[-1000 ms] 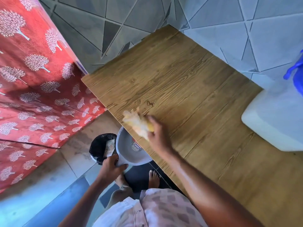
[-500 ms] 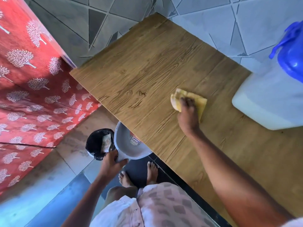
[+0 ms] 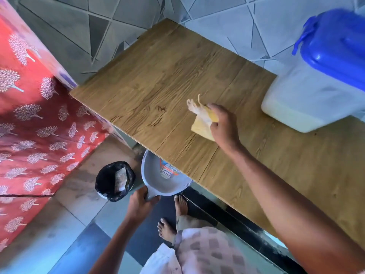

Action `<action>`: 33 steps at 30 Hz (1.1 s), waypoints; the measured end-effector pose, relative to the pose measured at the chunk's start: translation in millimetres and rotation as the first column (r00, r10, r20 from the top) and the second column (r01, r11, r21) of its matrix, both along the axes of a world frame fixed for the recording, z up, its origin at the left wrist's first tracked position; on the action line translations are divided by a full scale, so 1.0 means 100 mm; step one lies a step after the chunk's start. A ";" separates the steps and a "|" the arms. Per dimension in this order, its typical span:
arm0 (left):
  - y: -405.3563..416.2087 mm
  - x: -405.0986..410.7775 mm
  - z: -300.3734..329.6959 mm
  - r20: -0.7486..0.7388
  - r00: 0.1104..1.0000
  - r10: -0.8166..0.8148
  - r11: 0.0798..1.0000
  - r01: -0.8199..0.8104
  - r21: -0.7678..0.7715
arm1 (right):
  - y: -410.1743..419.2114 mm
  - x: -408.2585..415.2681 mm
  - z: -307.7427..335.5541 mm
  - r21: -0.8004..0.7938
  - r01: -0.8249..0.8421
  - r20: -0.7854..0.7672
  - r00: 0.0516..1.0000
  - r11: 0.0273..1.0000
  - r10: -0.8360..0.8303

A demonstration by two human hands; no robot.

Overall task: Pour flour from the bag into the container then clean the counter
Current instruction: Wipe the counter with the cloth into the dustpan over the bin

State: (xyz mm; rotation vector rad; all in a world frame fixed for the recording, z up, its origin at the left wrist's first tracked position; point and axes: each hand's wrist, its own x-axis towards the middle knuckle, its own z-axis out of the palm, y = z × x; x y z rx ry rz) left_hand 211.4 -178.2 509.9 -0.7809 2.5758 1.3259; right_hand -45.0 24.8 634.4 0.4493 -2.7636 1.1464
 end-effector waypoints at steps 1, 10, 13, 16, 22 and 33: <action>0.01 0.01 -0.03 0.011 1.000 -0.002 1.000 0.002 0.005 | 0.20 -0.23 -0.04 0.134 0.058 -0.080 0.996 0.989 -0.048; 0.41 0.06 -0.01 0.050 0.998 -0.024 1.000 0.024 -0.010 | 0.48 0.12 -0.69 0.307 0.076 0.039 0.995 0.949 -0.093; 0.52 0.13 0.02 0.054 0.999 -0.010 1.000 0.009 0.019 | 0.07 0.96 -0.56 0.108 -0.210 0.147 0.970 0.972 0.194; 0.61 0.20 0.07 0.050 0.998 -0.024 0.999 0.022 0.037 | -0.03 1.45 -0.42 -0.005 -0.434 0.322 0.852 0.901 0.412; 0.90 0.34 0.02 0.075 0.997 0.011 1.000 -0.013 0.025 | 0.65 0.91 -0.07 -0.030 -0.288 0.060 0.955 0.957 0.289; 1.72 0.53 0.09 0.062 0.994 0.092 0.996 -0.092 -0.001 | 1.99 0.00 -0.61 0.520 0.006 0.053 0.998 0.854 -0.039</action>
